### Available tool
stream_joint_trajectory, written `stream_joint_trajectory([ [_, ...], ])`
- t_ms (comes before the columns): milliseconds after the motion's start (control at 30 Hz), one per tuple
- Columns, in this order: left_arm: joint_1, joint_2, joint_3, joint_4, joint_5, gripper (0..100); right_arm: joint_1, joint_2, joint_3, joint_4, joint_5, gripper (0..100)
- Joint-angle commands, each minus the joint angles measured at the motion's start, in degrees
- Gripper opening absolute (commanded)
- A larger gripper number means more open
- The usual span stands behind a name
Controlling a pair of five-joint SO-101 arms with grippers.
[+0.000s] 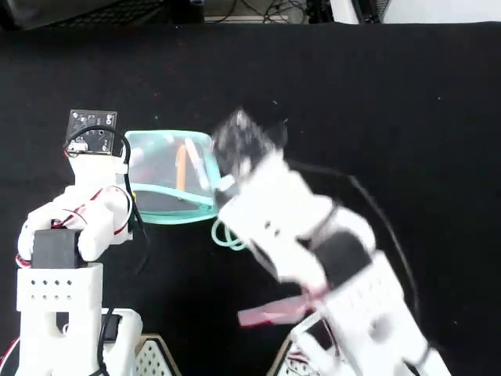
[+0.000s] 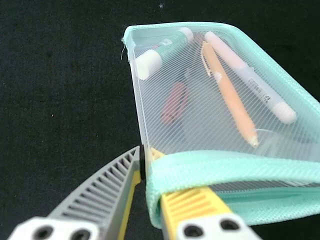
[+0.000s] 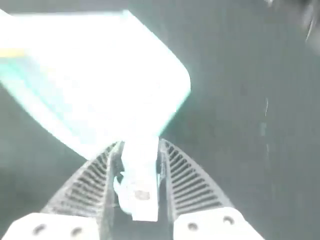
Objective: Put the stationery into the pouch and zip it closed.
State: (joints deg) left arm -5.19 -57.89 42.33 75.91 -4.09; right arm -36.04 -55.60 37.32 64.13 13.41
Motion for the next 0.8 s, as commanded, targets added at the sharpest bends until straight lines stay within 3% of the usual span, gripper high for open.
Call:
stream_joint_trajectory([
  [0,-0.3,-0.1,-2.2,0.2,-0.4,3,-8.1,-14.3,9.5,-12.1,-0.7,1.2],
  [133,-0.3,-0.4,-2.2,0.2,-0.4,3,-13.8,-22.8,20.4,-23.0,-0.7,1.2],
  [267,-0.3,-0.4,-2.2,0.3,-0.4,3,-15.0,-23.3,25.2,-30.6,-0.7,1.2],
  [767,-0.3,-0.5,-2.6,0.3,-0.4,3,-13.6,-4.4,32.1,-54.3,-0.2,1.2],
])
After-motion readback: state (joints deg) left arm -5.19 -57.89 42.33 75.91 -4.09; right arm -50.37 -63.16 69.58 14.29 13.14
